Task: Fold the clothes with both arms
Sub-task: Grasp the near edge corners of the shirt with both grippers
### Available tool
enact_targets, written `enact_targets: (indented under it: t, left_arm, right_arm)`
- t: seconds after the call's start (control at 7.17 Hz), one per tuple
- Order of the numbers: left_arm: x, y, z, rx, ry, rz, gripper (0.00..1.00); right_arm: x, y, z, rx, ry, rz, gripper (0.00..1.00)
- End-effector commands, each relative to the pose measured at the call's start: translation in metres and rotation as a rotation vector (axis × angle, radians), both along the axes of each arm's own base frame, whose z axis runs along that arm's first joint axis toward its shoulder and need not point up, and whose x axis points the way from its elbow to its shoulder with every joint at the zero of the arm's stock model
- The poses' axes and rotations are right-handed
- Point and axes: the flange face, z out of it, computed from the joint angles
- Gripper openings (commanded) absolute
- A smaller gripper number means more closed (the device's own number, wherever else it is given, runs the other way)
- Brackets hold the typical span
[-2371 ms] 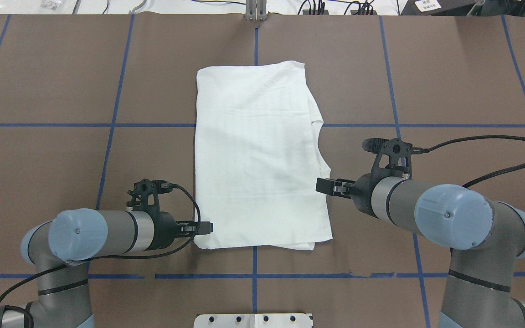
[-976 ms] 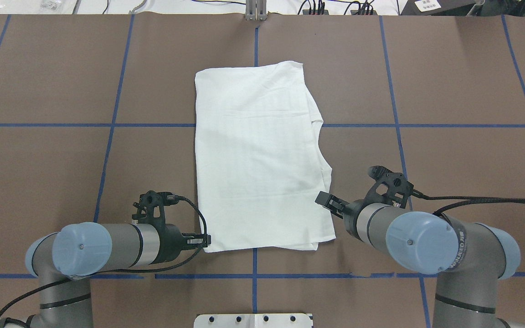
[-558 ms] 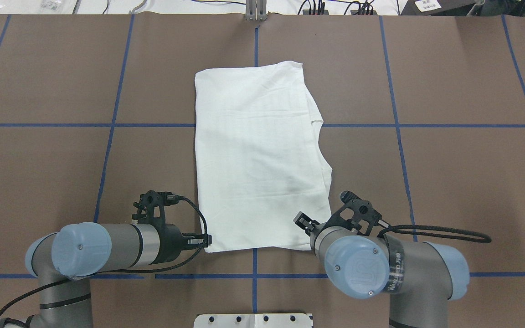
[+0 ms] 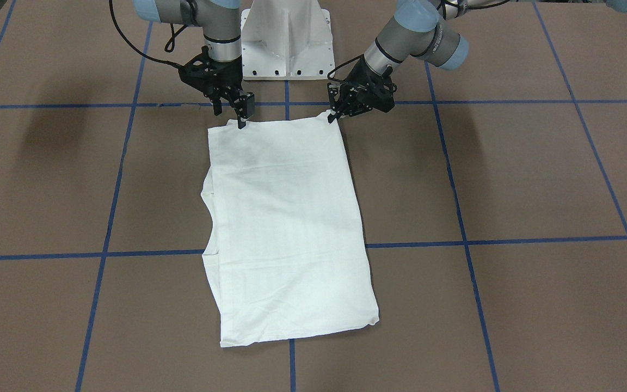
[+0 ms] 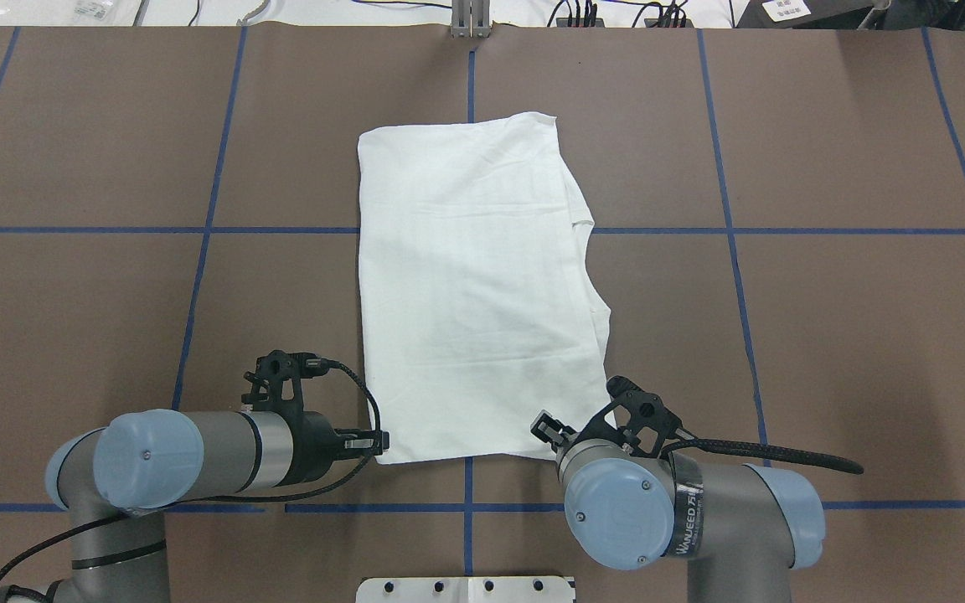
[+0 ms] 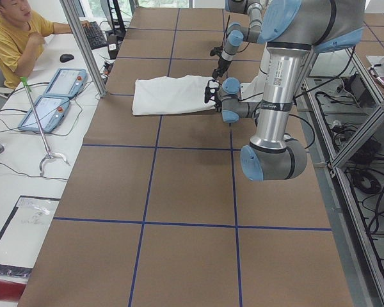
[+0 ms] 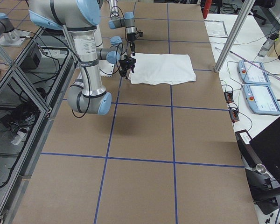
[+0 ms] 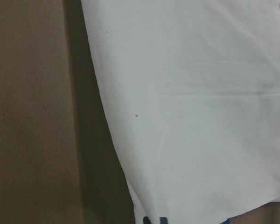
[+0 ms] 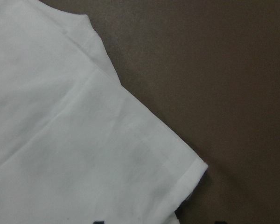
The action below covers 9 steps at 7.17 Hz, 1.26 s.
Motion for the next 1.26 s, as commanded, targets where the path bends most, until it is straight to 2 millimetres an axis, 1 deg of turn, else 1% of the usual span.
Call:
enact_targets:
  t: [0.0, 0.28, 0.42, 0.56, 0.7, 0.84, 0.98, 1.12]
  left_arm:
    - [-0.001, 0.000, -0.003, 0.002, 0.006, 0.000, 0.00]
    - [0.000, 0.002, -0.004, 0.002, 0.008, 0.003, 0.00]
    - [0.000, 0.002, -0.005, 0.003, 0.011, 0.003, 0.00]
    - [0.000, 0.001, -0.005, 0.003, 0.011, 0.001, 0.00]
    - [0.000, 0.001, -0.005, 0.003, 0.011, 0.001, 0.00]
    - [-0.001, 0.001, -0.005, 0.003, 0.011, 0.001, 0.00]
    - [0.000, 0.002, -0.005, 0.003, 0.011, 0.003, 0.00]
    - [0.000, 0.002, -0.005, 0.003, 0.011, 0.001, 0.00]
  right_arm:
    - [-0.002, -0.004, 0.003, 0.003, 0.010, 0.009, 0.79]
    - [-0.004, -0.004, 0.004, 0.002, 0.012, 0.013, 0.77]
    - [-0.007, -0.004, 0.004, 0.001, 0.016, 0.013, 0.77]
    - [-0.018, -0.006, 0.001, 0.000, 0.019, 0.014, 0.77]
    - [-0.020, -0.006, 0.000, 0.000, 0.019, 0.014, 0.77]
    - [-0.020, -0.006, -0.001, -0.001, 0.023, 0.014, 0.71]
    - [-0.019, -0.006, -0.003, -0.004, 0.024, 0.018, 0.48]
    - [-0.018, -0.006, -0.003, -0.025, 0.012, 0.044, 0.04]
